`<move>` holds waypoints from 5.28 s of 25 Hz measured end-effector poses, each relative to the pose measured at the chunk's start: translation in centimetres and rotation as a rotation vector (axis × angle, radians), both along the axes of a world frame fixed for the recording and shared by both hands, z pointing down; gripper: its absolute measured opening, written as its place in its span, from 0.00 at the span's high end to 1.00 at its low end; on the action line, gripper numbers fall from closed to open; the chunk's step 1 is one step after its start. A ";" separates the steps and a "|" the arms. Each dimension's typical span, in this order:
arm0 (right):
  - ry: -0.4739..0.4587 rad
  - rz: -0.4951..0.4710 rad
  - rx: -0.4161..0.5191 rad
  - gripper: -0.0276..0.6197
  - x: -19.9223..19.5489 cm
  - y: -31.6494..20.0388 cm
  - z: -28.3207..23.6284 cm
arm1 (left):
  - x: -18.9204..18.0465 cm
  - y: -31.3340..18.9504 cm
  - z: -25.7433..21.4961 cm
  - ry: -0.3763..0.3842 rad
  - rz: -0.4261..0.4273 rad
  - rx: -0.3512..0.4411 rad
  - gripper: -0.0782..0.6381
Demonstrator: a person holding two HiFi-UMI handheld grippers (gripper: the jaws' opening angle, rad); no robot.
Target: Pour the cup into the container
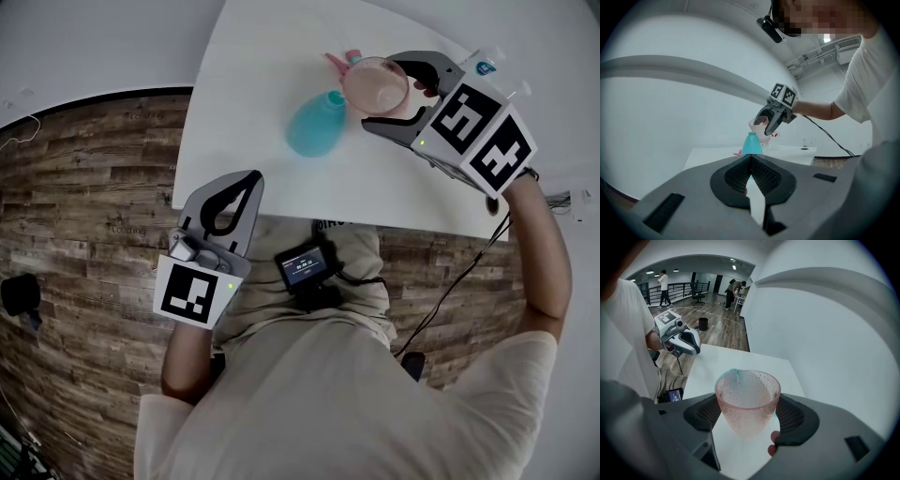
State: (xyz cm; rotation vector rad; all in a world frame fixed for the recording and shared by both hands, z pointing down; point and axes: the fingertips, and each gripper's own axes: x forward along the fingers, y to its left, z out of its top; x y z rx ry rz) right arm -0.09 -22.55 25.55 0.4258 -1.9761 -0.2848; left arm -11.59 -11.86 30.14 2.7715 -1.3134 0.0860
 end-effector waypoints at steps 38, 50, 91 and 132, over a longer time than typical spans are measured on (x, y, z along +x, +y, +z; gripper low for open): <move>0.102 -0.023 0.040 0.39 -0.1 -0.3 -0.1 | -0.2 0.1 0.1 0.003 -0.003 0.003 0.88; 0.130 -0.029 0.063 0.39 -0.1 -0.7 -0.2 | -0.2 0.0 0.1 0.004 -0.004 0.002 0.88; 0.217 -0.037 0.121 0.39 0.1 -0.8 -0.4 | -0.6 0.2 0.0 0.011 -0.005 0.005 0.88; 0.287 -0.050 0.170 0.39 0.1 -1.0 -0.4 | -1.1 0.6 0.1 0.013 -0.017 0.005 0.88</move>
